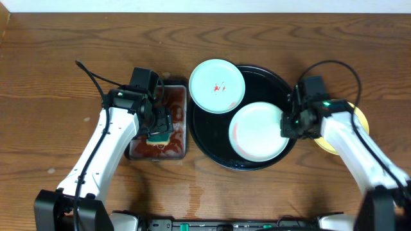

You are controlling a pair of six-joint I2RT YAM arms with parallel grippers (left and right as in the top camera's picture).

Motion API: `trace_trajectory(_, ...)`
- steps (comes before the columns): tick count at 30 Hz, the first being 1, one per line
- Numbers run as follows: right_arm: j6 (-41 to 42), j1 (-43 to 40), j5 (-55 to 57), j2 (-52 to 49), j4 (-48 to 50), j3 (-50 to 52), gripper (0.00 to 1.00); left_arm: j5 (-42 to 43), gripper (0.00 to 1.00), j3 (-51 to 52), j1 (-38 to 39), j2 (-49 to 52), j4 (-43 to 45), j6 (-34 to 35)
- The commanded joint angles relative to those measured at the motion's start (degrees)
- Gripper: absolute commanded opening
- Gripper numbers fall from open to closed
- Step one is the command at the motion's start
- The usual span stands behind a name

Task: Clean dirty plates on tray and stack at the side
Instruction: 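Lift the pale green plate and carry it right onto the yellow plate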

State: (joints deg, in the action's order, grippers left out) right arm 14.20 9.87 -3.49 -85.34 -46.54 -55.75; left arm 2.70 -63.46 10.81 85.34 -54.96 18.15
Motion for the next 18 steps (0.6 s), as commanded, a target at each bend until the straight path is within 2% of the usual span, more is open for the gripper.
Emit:
trace_trajectory(1,-1.25,0.35,7.5,5.57,-0.22,-1.49,0.01,-0.09,0.82,-0.52,-0.13,-0.59,-0.22,-0.07)
trace_trajectory(6,-1.57,0.37,16.17,12.5,-0.44,-1.49,0.01,-0.09,0.82,-0.52,-0.13,-0.57,-0.09,-0.07)
trace_trajectory(10,-5.31,0.74,21.46,16.37,-0.22,-1.51,0.01,-0.09,0.82,-0.5,-0.13,-0.57,-0.09,-0.04)
trace_trajectory(18,-11.04,7.67,37.9,18.23,1.9,-1.53,0.01,-0.09,0.82,-0.5,-0.13,-0.57,-0.02,-0.04)
